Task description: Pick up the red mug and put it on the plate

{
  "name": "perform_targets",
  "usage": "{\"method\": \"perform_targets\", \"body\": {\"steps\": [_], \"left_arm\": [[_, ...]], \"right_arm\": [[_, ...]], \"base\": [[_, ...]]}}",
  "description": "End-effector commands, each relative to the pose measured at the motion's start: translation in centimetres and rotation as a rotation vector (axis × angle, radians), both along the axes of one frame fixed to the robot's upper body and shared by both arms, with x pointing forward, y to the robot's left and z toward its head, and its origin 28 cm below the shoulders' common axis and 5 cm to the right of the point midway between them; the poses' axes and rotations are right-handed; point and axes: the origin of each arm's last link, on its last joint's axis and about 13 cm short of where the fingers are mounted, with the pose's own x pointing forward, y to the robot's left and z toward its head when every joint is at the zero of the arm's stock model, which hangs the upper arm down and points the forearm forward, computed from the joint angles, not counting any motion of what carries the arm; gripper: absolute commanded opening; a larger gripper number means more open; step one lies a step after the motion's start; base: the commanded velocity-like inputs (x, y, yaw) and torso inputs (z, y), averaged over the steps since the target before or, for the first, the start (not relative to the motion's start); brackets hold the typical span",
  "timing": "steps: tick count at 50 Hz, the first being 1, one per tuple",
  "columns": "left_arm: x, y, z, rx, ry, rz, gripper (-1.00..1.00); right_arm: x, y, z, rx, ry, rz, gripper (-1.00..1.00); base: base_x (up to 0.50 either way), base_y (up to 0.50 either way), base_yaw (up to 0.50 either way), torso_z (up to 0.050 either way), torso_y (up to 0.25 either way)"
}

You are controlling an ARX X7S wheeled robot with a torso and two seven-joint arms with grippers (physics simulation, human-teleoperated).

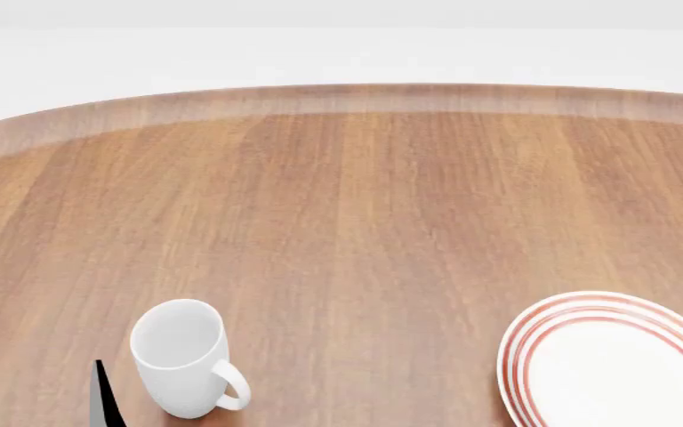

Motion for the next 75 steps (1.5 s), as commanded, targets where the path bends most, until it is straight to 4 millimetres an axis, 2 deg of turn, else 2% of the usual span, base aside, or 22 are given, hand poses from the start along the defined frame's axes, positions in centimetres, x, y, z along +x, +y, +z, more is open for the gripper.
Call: {"method": "perform_targets", "body": {"steps": [1, 22, 44, 45, 69, 73, 75], "left_arm": [[0.0, 0.0, 0.0, 0.0, -0.003, 0.001, 1.0], [0.0, 0.0, 0.0, 0.001, -0.009, -0.001, 1.0], [0.0, 0.0, 0.0, 0.002, -0.014, -0.001, 1.0], [0.0, 0.0, 0.0, 0.002, -0.013, -0.001, 1.0], [0.0, 0.0, 0.0, 0.001, -0.024, -0.003, 1.0], [0.0, 0.0, 0.0, 0.001, -0.025, -0.003, 1.0], [0.0, 0.0, 0.0, -0.001, -0.027, -0.002, 1.0]], "right_arm": [[-0.2, 0.1, -0.2, -0.013, 0.002, 0.011, 1.0], [-1.3, 0.2, 0.6, -0.002, -0.006, 0.006, 1.0], [-1.0, 0.3, 1.0, 0.0, -0.02, -0.002, 1.0], [-0.9, 0.3, 1.0, -0.005, -0.02, -0.008, -1.0], [-1.1, -0.1, 0.9, -0.014, -0.014, -0.03, -1.0], [-1.0, -0.2, 1.6, -0.017, -0.035, -0.044, -1.0], [-0.8, -0.3, 2.7, -0.01, -0.063, -0.055, -1.0]], "base": [[0.0, 0.0, 0.0, 0.0, 0.0], [0.0, 0.0, 0.0, 0.0, 0.0], [0.0, 0.0, 0.0, 0.0, 0.0], [0.0, 0.0, 0.0, 0.0, 0.0], [0.0, 0.0, 0.0, 0.0, 0.0], [0.0, 0.0, 0.0, 0.0, 0.0], [0.0, 0.0, 0.0, 0.0, 0.0]]}}
